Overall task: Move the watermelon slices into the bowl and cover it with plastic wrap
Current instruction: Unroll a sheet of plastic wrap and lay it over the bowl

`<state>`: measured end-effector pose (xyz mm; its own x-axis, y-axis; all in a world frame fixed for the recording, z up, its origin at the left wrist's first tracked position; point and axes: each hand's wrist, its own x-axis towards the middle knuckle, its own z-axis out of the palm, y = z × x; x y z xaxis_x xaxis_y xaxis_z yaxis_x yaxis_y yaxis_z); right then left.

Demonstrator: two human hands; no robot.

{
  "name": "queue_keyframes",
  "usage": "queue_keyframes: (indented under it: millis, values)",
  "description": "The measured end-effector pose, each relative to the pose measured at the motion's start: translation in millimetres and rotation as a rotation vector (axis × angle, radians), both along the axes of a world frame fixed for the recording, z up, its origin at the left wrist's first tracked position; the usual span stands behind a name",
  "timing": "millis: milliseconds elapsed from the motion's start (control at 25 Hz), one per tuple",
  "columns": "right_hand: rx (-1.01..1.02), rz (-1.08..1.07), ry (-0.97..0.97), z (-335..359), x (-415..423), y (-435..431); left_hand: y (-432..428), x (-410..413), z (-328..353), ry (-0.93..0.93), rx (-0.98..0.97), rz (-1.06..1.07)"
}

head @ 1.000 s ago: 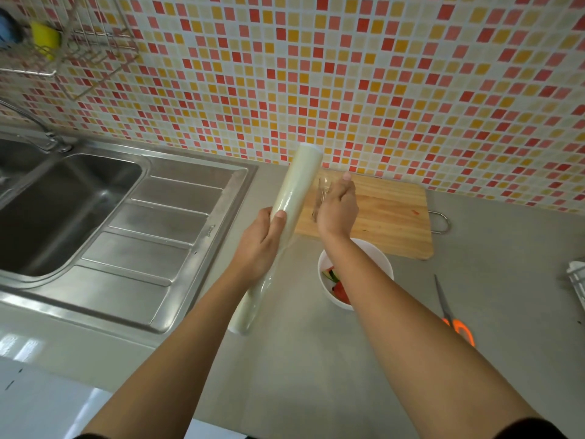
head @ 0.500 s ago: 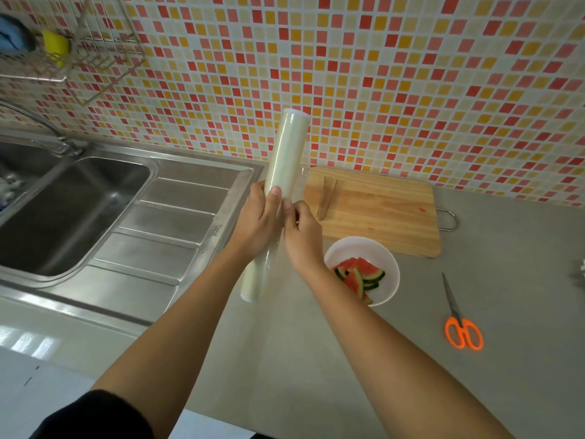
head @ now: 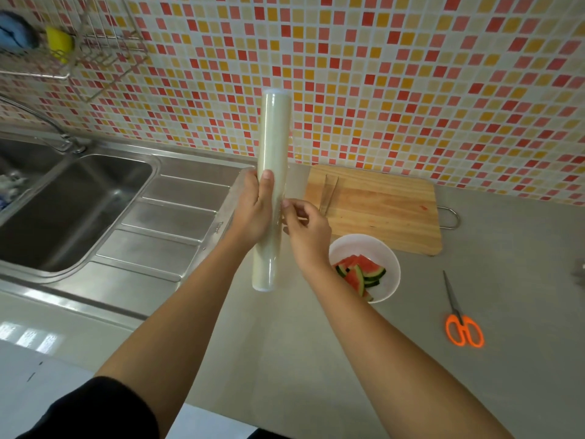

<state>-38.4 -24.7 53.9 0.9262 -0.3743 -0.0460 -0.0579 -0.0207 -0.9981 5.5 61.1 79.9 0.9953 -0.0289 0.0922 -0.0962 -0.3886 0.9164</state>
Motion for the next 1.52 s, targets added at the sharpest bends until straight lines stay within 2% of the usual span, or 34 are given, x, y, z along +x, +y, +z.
queue_keyframes:
  millis: [120,240,400,520,600,680,760,880,960,1120,1200,1280,1440,1520]
  values:
    - [0.064,-0.074,0.014,4.0,2.0,-6.0,-9.6,-7.6,-1.5,0.000,-0.055,0.017]
    - [0.041,-0.099,0.028,7.3,2.0,-7.1,-14.0,-10.5,-4.6,0.005,-0.112,0.051]
    - [-0.176,-0.033,0.047,17.9,4.6,-8.0,-14.2,-9.9,-11.3,0.022,-0.132,0.066]
    - [-0.359,0.041,0.175,17.7,7.0,-14.0,-10.1,-6.3,-8.2,0.010,-0.098,0.072]
    - [-0.277,0.026,0.200,13.7,7.6,-19.7,-5.2,-1.6,-5.5,0.022,-0.108,0.092]
    - [-0.145,0.078,0.136,9.6,5.4,-20.4,-1.0,1.1,-4.1,0.031,-0.121,0.096]
    - [-0.101,0.140,0.067,6.9,0.3,-15.1,-1.6,1.3,-3.3,0.024,-0.126,0.093]
    - [-0.099,0.036,-0.009,4.0,-4.5,-9.0,-7.2,1.0,-2.3,0.027,-0.188,0.134]
    - [-0.151,-0.012,-0.026,6.2,-5.4,-6.7,-8.8,0.5,-2.4,0.031,-0.213,0.160]
    - [-0.386,0.060,0.028,8.9,-3.1,-1.2,-10.6,-1.5,-4.5,0.021,-0.214,0.188]
    - [-0.422,0.070,0.074,8.4,-2.2,-2.7,-8.8,-1.7,-3.6,0.010,-0.190,0.193]
    - [-0.337,0.066,0.141,6.4,-1.3,-7.5,-5.8,-1.2,-3.6,0.016,-0.163,0.174]
    - [0.091,0.043,0.212,5.3,-2.6,-10.9,-4.8,-1.9,-2.6,0.059,-0.138,0.127]
    - [0.105,0.078,0.217,0.9,-3.4,-10.0,-4.9,-0.8,0.8,0.068,-0.149,0.126]
